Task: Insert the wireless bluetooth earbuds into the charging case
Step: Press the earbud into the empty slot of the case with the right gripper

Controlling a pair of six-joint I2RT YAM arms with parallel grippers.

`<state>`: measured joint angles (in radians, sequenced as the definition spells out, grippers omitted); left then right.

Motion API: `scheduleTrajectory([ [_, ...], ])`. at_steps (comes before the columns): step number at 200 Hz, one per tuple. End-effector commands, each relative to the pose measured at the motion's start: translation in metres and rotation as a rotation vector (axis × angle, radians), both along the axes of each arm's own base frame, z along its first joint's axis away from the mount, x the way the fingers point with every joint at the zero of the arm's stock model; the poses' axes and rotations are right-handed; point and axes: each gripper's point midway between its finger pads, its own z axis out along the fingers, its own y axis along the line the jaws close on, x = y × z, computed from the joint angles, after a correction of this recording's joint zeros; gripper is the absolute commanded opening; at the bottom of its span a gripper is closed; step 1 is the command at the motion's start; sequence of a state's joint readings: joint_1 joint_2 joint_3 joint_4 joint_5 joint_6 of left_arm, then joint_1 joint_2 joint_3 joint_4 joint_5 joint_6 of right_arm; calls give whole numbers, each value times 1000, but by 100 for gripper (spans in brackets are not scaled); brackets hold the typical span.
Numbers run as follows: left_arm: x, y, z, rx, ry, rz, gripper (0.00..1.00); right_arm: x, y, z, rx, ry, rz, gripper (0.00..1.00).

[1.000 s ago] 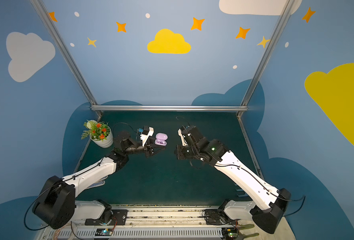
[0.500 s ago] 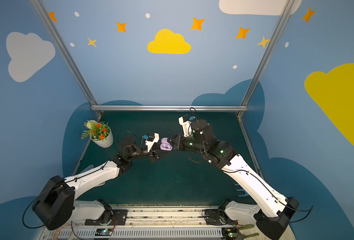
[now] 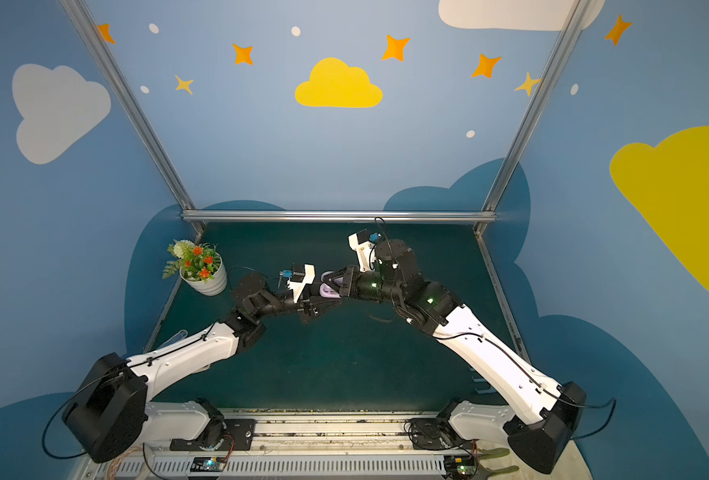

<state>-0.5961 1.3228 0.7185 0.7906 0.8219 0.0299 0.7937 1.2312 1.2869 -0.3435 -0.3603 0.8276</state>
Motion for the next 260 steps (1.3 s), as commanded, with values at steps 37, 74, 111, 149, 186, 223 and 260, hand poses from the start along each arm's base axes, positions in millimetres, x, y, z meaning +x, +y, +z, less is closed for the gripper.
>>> scheduleTrajectory([
  [37, -5, 6, 15, -39, -52, 15, 19, -5, 6, -9, 7, 32, 27, 9],
  [74, -5, 6, 16, -40, -56, 17, 19, -7, 7, -13, 4, 48, 38, 9],
  [111, -5, 7, 17, -42, -61, 22, 19, -8, 8, -17, -4, 63, 44, 10],
  [149, -5, 8, 18, -42, -63, 26, 19, -7, 0, -25, -42, 70, 15, 19],
  [186, -5, 8, 19, -43, -64, 27, 19, -6, -6, -25, -68, 58, -7, 30],
  [223, -6, 9, 19, -43, -67, 26, 19, -5, -8, -26, -83, 53, -15, 40],
  [260, -6, 9, 20, -42, -70, 28, 19, -6, -10, -20, -86, 39, -14, 44],
])
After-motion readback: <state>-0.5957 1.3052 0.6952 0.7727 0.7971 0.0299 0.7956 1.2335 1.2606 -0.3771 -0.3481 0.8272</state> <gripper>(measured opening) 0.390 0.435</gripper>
